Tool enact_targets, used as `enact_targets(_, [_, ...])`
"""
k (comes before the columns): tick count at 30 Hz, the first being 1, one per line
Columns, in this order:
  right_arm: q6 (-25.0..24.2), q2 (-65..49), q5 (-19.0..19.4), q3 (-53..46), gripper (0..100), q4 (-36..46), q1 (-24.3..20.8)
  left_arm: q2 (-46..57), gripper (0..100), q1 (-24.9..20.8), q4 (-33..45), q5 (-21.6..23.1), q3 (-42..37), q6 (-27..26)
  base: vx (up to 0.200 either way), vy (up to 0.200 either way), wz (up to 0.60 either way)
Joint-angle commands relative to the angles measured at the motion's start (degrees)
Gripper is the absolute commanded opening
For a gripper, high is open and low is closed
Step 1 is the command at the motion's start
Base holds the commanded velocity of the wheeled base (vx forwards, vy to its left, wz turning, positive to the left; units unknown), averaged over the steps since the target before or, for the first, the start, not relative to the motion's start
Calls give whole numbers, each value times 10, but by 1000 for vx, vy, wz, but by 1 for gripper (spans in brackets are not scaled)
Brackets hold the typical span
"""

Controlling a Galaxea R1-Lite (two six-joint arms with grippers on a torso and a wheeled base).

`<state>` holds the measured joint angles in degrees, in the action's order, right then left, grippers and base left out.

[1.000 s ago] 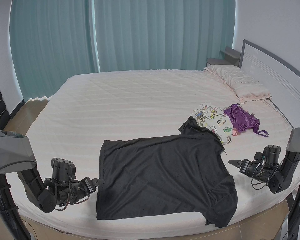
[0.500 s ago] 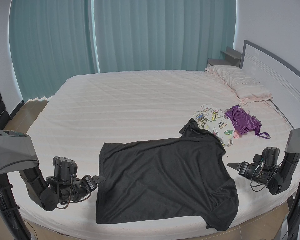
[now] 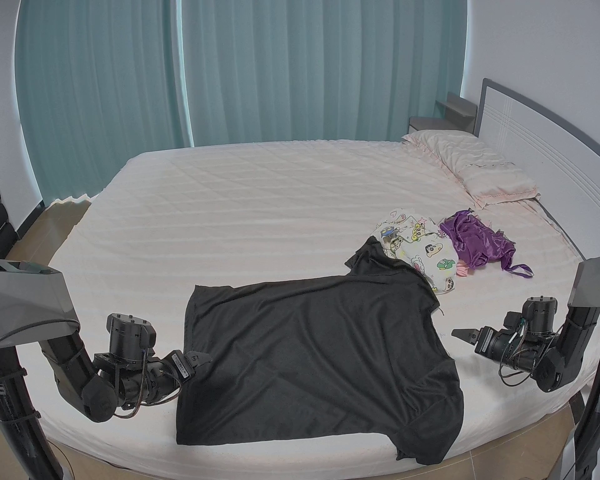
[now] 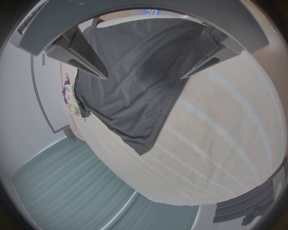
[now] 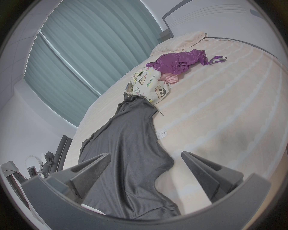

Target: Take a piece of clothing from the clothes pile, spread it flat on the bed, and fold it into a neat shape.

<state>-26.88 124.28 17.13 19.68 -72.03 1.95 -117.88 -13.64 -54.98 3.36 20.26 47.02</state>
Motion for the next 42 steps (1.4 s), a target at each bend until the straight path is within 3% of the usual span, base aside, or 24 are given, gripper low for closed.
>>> enact_targets(1, [0,1,0,-1,100,0,-2,-4,100,0,0,0,2,0,0,0,0])
enact_targets(7, [1,2,0,-6,100,0,-3,-7,100,4,-1,-7,5,-5,0,0,0])
enact_targets(16, [2,9,0,-12,100,-3,-12,-4,100,5,-12,-10,7,-5,200,0,0])
enact_targets(24, [2,7,-1,-17,100,-3,-16,-7,100,41,-69,-16,10,-5,0,0,0])
enact_targets(31, [2,6,-1,-20,100,-4,-26,-48,100,70,-27,-23,128,-24,0,0,0])
enact_targets(42, [2,5,-1,-22,100,-4,-28,-198,100,73,94,-85,370,-91,0,0,0])
